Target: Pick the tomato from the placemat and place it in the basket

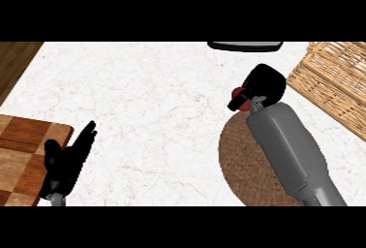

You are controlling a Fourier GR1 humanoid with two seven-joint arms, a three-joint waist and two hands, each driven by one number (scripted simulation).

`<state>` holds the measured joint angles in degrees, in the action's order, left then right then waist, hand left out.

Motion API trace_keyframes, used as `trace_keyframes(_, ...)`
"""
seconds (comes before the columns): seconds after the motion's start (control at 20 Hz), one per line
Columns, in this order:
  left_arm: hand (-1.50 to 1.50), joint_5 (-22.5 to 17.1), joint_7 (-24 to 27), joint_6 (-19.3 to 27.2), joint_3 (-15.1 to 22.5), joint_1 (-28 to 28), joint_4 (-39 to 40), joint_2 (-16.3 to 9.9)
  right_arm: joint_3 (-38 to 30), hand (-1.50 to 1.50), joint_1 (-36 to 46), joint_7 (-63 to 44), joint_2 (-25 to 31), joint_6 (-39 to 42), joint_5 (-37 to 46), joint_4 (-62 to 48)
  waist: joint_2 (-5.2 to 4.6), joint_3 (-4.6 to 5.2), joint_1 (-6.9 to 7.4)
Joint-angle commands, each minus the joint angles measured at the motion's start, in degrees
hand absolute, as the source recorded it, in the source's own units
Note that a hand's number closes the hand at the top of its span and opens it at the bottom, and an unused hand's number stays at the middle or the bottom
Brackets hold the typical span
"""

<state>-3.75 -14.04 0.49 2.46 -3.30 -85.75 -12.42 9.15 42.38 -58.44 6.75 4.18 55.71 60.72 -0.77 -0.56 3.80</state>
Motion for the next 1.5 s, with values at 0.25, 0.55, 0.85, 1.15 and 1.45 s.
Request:
trace_keyframes(0.25,0.0,0.4,-3.3,0.3,1.0,-2.3,2.4,0.9,-8.4,1.5,14.6,-6.2,-2.3,-28.3,11.1,3.3,-0.1,0.61,-0.38)
trace_keyframes(0.55,0.0,-1.2,-4.0,-0.9,-0.7,-3.4,2.4,-0.1,-14.7,1.5,23.5,-10.5,0.5,-27.0,16.9,1.1,0.55,0.64,-2.26)
trace_keyframes(0.85,0.0,0.1,-0.9,0.1,-1.2,-5.1,3.9,0.3,-20.5,1.5,29.0,-11.3,5.6,-23.5,20.6,-1.7,0.63,0.64,-2.97)
trace_keyframes(1.15,0.0,1.2,-2.2,1.6,-1.4,-3.6,4.7,1.0,-24.9,1.5,32.2,-8.8,10.1,-18.6,20.0,-1.6,0.9,0.6,-4.04)
trace_keyframes(1.45,0.0,0.5,-3.5,0.5,-0.5,-5.9,0.6,1.2,-29.4,1.5,31.8,-5.0,14.3,-22.4,19.8,-10.3,0.51,0.55,-2.61)
